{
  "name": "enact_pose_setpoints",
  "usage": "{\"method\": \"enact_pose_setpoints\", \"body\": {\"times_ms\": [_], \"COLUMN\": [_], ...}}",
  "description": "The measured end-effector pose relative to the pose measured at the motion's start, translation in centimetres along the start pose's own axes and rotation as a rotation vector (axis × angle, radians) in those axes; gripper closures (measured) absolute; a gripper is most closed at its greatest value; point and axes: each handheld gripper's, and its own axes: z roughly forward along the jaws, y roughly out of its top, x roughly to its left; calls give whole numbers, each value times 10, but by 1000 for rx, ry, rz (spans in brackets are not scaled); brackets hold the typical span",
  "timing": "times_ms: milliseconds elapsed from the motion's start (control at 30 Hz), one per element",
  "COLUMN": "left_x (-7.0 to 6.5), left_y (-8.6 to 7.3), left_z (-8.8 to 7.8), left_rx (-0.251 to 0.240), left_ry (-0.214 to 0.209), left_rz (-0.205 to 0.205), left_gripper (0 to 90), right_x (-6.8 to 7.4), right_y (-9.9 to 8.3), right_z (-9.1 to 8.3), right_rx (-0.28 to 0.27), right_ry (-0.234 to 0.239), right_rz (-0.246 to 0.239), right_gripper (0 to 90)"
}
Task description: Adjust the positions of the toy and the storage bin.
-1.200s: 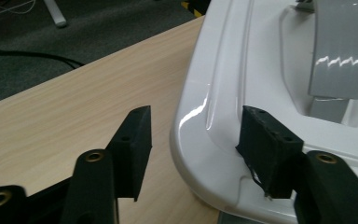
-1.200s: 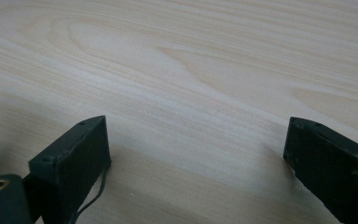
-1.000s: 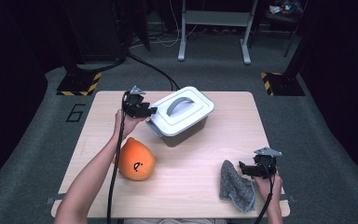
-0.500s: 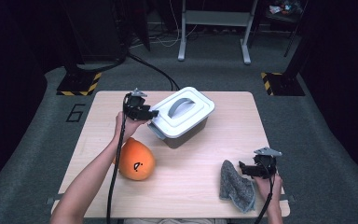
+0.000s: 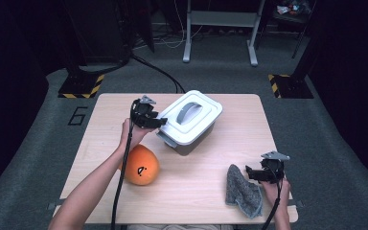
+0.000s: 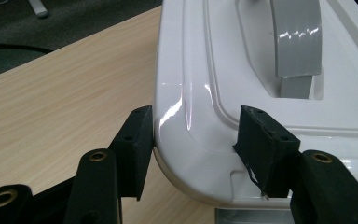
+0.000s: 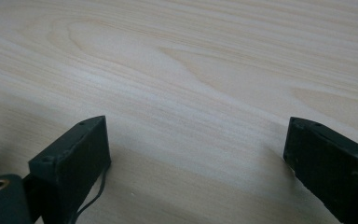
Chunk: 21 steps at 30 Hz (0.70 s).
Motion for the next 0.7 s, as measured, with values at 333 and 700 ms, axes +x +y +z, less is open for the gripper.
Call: {"method": "enact_pose_setpoints", "body": {"times_ms": [333, 700], "left_x": [-18, -30], "left_y": [3, 5], "left_z": [3, 5], "left_rx": [8, 18], "left_ry": [-18, -37], "left_rz": [9, 16], "left_gripper": [456, 457], "right_x": [0, -1], "right_y": [0, 0], "right_z": [0, 1], "right_rx": [0, 0], "right_ry": [0, 4], "right_rz": [-1, 5], "right_gripper": [61, 61]}}
